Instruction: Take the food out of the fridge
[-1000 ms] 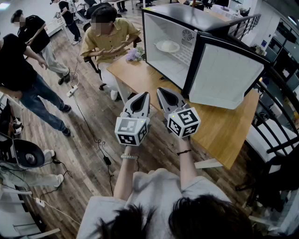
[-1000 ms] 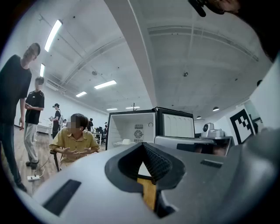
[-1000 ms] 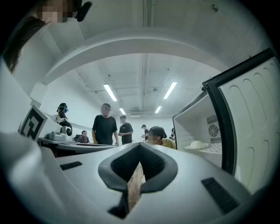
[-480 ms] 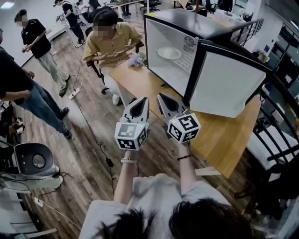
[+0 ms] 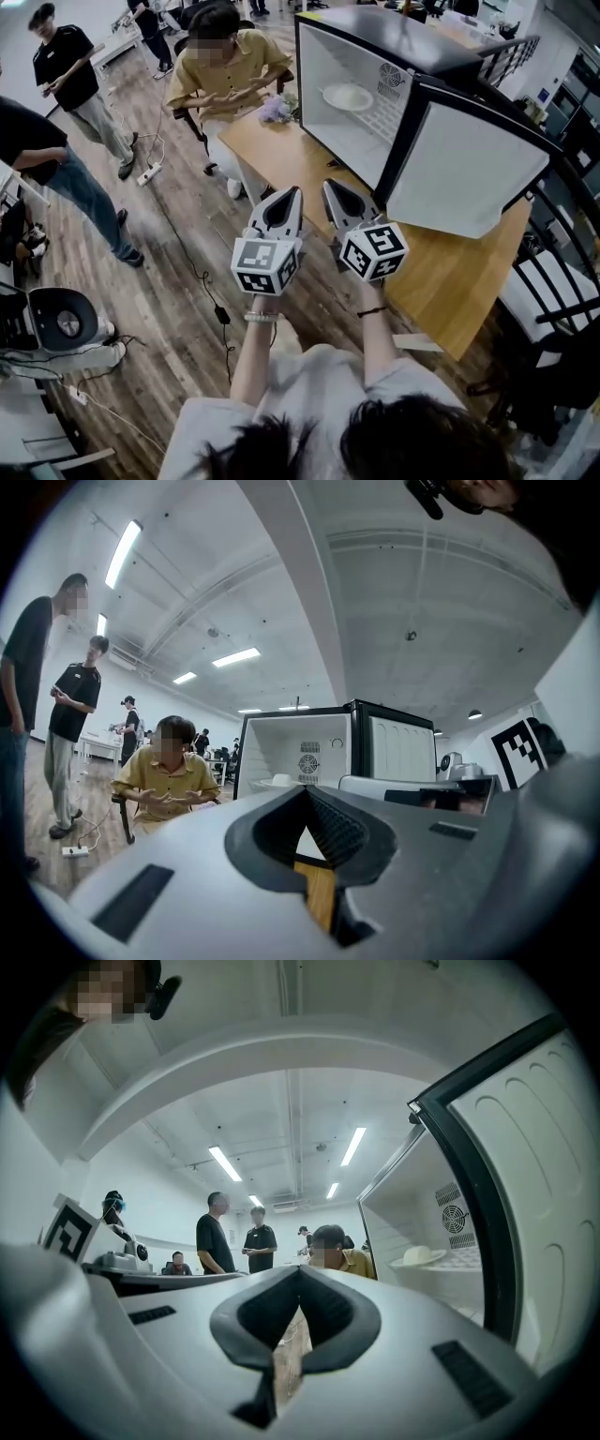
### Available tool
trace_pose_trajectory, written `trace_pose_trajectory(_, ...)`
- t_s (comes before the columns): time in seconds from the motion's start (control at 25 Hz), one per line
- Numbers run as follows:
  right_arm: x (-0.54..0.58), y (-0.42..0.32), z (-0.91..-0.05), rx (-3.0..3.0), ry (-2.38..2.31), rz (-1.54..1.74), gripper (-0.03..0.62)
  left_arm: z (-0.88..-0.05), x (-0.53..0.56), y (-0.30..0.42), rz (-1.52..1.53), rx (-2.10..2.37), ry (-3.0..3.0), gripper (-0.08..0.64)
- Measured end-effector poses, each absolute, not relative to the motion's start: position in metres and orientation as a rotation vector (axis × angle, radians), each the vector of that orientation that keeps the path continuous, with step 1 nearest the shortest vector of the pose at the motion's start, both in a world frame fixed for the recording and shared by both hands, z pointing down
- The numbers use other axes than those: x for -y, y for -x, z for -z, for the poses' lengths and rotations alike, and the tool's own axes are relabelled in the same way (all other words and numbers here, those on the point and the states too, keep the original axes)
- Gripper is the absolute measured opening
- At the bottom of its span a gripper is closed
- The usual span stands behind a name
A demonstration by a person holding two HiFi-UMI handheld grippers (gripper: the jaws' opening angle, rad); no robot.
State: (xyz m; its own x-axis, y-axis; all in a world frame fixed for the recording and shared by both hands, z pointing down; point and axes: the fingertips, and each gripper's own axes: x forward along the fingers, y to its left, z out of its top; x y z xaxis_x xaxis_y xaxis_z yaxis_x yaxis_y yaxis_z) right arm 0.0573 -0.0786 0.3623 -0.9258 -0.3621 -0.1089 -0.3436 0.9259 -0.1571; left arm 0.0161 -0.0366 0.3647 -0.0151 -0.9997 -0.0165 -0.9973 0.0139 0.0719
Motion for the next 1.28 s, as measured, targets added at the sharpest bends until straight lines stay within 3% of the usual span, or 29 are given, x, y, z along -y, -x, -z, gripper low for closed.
trace_pose_trajectory(0.88,0.125,0.039,-0.374,-2.840,0.878,0.229,0.008,-0.370,0.089,0.091,0.043,1.938,-2.419,0.008)
trace_pose_trajectory(1.28,0.135,0.045,-0.384,-2.821,0.989,0.239,0.008,-0.380,0.105,0.098,0.066,1.826,-2.470,0.008)
